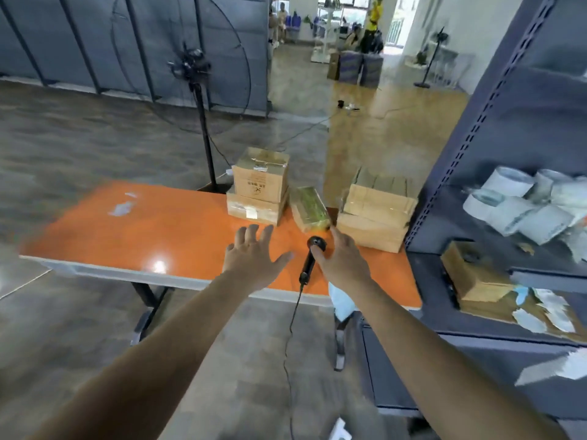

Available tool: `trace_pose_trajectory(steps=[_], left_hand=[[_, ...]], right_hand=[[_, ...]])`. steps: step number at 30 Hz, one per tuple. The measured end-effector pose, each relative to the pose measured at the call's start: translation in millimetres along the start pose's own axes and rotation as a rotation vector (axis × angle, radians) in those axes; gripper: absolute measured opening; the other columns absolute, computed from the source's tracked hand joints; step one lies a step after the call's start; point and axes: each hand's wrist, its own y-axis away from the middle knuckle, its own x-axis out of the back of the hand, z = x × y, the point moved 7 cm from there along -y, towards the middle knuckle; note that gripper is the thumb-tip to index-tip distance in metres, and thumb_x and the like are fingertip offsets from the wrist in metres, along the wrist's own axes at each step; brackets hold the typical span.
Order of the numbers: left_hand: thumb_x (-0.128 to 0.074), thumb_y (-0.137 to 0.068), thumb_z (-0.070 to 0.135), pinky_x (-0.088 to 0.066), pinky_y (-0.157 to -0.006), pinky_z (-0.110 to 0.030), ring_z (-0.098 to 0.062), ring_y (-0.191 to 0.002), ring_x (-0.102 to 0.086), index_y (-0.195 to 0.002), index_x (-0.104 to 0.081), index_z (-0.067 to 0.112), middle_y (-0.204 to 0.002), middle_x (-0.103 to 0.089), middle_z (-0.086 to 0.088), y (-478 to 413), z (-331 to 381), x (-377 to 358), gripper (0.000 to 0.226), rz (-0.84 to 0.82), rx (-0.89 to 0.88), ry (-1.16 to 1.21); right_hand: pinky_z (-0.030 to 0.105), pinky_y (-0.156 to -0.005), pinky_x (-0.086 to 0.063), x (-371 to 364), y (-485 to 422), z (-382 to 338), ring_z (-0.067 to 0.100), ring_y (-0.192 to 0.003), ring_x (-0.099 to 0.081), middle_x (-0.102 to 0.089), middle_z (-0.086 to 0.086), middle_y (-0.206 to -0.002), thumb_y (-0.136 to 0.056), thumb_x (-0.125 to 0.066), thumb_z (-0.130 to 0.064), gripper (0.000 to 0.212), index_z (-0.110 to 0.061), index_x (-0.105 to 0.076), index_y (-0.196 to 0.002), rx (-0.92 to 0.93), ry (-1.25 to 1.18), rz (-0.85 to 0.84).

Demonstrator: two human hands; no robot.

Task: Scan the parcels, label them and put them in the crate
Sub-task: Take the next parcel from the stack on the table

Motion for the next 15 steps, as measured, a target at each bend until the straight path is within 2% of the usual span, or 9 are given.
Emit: trace_pose_trajectory(steps=[10,15], left_hand=[[-0.032,-0.087,0.073,-0.030,-0.108,-0.047,-0.028,-0.143,-0.015,-0.149,-0.020,0.028,-0.156,-0.020,-0.007,-99.2,-40.6,-3.0,0.078,-0.088,-0.161,0.080],[-0.031,-0.087,0.074,-0.029,-0.108,-0.047,-0.027,-0.143,-0.014,-0.150,-0.019,0.029,-0.156,-0.019,-0.006,-143.9,-51.0,-26.8,0.079,-0.150,-0.169,0.093]], right_hand=[[0.042,-0.098,-0.042,-12.4,-71.6,-28.6,0.025,-0.135,-0.038,-0.035,0.003,-0.147,-0.084,-0.056,-0.064,0.085,-0.033,-0.017,-0.153,-0.139,-0.029,0.091],[0.046,-0.107,-0.039,-33.5,-124.7,-24.7,0.028,-0.139,-0.034,-0.029,0.007,-0.153,-0.083,-0.058,-0.065,0.090,-0.028,-0.016,-0.154,-0.188,0.031,0.054]])
